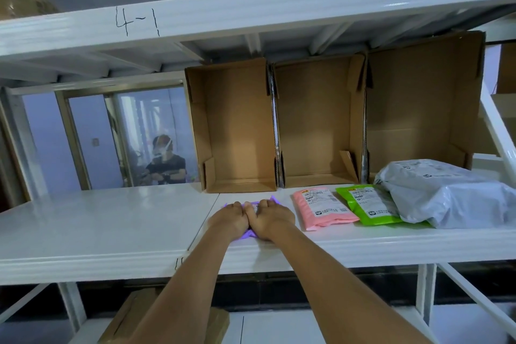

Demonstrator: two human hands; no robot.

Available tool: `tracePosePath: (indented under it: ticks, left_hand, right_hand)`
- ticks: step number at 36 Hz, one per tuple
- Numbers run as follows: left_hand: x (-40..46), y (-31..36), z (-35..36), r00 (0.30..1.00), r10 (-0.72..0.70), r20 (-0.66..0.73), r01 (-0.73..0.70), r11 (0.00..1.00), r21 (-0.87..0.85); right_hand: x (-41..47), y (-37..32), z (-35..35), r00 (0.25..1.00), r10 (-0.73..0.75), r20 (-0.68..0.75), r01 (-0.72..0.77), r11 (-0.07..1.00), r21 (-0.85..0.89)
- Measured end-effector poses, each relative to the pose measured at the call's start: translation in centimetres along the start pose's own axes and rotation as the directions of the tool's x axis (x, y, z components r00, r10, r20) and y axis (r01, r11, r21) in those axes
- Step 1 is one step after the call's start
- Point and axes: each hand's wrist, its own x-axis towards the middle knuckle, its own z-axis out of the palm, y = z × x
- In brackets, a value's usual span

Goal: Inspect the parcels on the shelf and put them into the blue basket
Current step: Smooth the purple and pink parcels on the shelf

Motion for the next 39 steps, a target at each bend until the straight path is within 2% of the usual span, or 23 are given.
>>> tracePosePath:
  ticks: [10,16,18,20,22,24,28,32,36,37,39]
  left_hand:
    - [-1.5,0.9,-0.6,0.999,-0.036,0.003,0.036,0.998,0.043]
    - [-2.0,1.2,-1.1,1.000,-0.028,0.010,0.027,0.999,0.047]
    - [-1.7,0.8,-1.1,1.000,-0.028,0.012,0.027,0.998,0.049]
    - [-1.0,0.4,-1.0,0.998,-0.064,0.009,0.064,0.997,0.042]
    - [-0.7,0.2,-1.4,0.995,-0.102,0.018,0.100,0.993,0.065]
    - [-0.4,0.3,-1.9,0.989,-0.143,0.029,0.138,0.983,0.123]
    - [-0.9,0.5,-3.0,0.982,-0.187,0.008,0.183,0.969,0.165]
    - [-2.1,0.1,-3.8,0.990,-0.140,-0.025,0.141,0.989,0.044]
    - [-3.2,-0.2,-4.1,0.991,-0.072,0.109,0.084,0.991,-0.107]
    - [-3.4,-0.2,-4.1,0.995,-0.070,0.069,0.076,0.993,-0.090]
    - [-3.5,-0.4,-4.1,0.989,-0.067,-0.130,0.064,0.998,-0.027]
  right_hand:
    - [-0.4,0.3,0.0,0.999,0.034,0.017,-0.033,0.997,-0.068]
    - [-0.3,0.5,0.0,0.998,0.022,-0.063,-0.027,0.997,-0.074]
    - [-0.3,0.5,0.0,0.994,0.025,-0.110,-0.031,0.998,-0.058]
    - [-0.7,0.4,0.0,0.976,0.024,-0.216,-0.039,0.997,-0.065]
    - [-1.4,0.0,-0.3,0.939,-0.008,-0.343,-0.033,0.993,-0.112]
    - [-2.1,-0.6,-0.7,0.917,-0.047,-0.397,-0.022,0.985,-0.169]
    - [-3.5,-1.1,-1.0,0.958,-0.018,-0.285,-0.011,0.995,-0.101]
    - [-4.0,-0.2,-2.0,0.981,-0.039,-0.190,0.034,0.999,-0.026]
    - [-3.8,0.6,-2.8,0.995,-0.050,-0.090,0.056,0.996,0.073]
    - [-3.8,0.7,-2.9,0.995,-0.065,-0.069,0.071,0.994,0.080]
    - [-3.7,0.7,-3.3,0.994,-0.092,-0.063,0.096,0.993,0.062]
